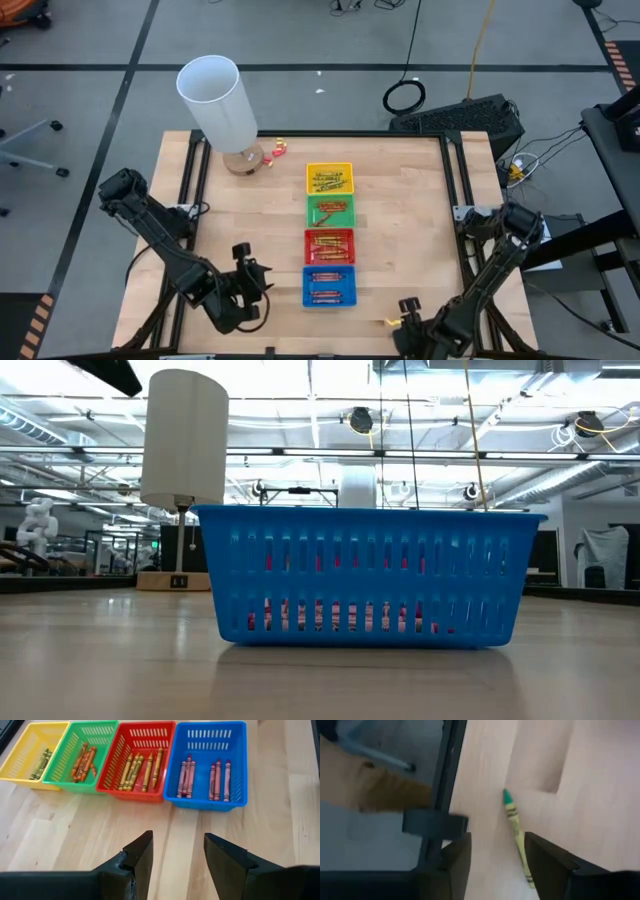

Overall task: Sort crayons
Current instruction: Put the green crayon into the yellow bin

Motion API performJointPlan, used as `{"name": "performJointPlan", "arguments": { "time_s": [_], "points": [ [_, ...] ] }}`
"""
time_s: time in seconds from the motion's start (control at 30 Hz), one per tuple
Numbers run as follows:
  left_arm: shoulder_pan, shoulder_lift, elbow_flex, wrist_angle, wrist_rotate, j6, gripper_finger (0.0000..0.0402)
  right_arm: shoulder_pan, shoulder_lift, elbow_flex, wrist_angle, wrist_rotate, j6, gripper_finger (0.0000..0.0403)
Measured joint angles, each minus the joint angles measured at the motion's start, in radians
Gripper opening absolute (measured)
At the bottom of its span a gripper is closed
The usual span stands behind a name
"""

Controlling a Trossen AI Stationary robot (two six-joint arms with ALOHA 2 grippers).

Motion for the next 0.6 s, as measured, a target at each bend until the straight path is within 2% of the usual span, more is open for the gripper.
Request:
{"name": "performJointPlan", "arguments": {
  "time_s": [0.13, 0.43, 0.6],
  "points": [
    [-0.002, 0.000, 0.000, 0.000, 0.000, 0.001, 0.0173, 0.014, 0.019, -0.001, -0.008, 0.018, -0.039, 0.0183],
    [-0.002, 0.000, 0.000, 0.000, 0.000, 0.001, 0.0173, 0.005, 0.086, -0.002, -0.034, 0.046, -0.102, 0.0185],
    [-0.002, 0.000, 0.000, 0.000, -0.002, 0.002, 0.0173, -0.019, 0.110, -0.001, -0.031, 0.005, -0.098, 0.0162]
  ]
}}
